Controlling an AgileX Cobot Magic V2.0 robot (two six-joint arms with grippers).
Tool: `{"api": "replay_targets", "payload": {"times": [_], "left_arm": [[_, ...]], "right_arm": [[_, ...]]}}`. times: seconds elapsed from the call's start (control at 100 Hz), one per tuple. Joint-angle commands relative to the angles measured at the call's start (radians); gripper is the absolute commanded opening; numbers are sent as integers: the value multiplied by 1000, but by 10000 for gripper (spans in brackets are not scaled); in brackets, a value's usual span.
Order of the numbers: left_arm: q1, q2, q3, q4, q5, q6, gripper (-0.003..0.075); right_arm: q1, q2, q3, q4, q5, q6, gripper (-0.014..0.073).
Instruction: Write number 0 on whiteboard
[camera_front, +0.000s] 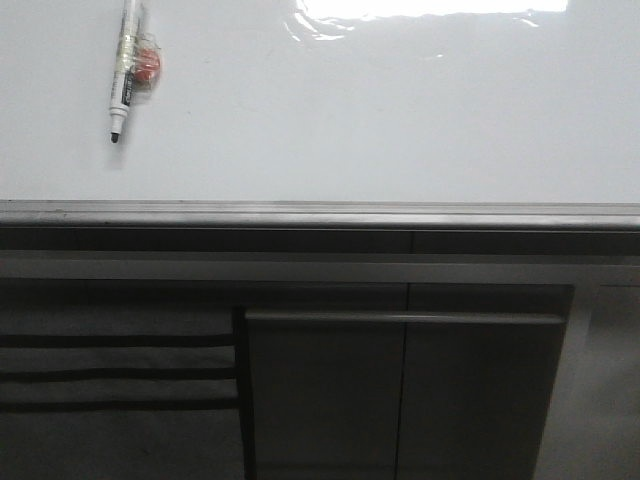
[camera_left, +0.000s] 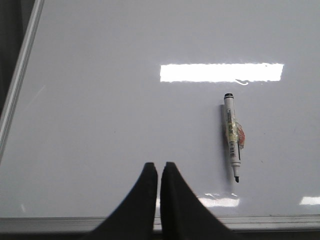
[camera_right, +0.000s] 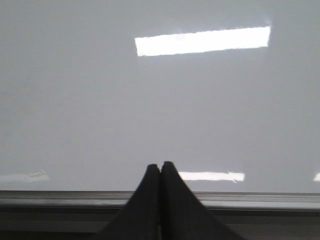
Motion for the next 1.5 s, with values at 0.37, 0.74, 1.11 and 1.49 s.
{"api": "replay_targets", "payload": {"times": [0.37, 0.74, 1.11, 1.49], "left_arm": [[1, 8, 23, -7, 23, 0, -20], [1, 8, -90, -93, 111, 0, -20], [1, 230, -536, 37, 482, 0, -20], [1, 544, -723, 30, 542, 0, -20]], "right_arm": [[-8, -19, 13, -9, -77, -3, -73], [-6, -3, -204, 10, 230, -3, -73], [75, 321, -652, 122, 658, -187, -73], [108, 576, -765, 134, 658, -187, -73]]}}
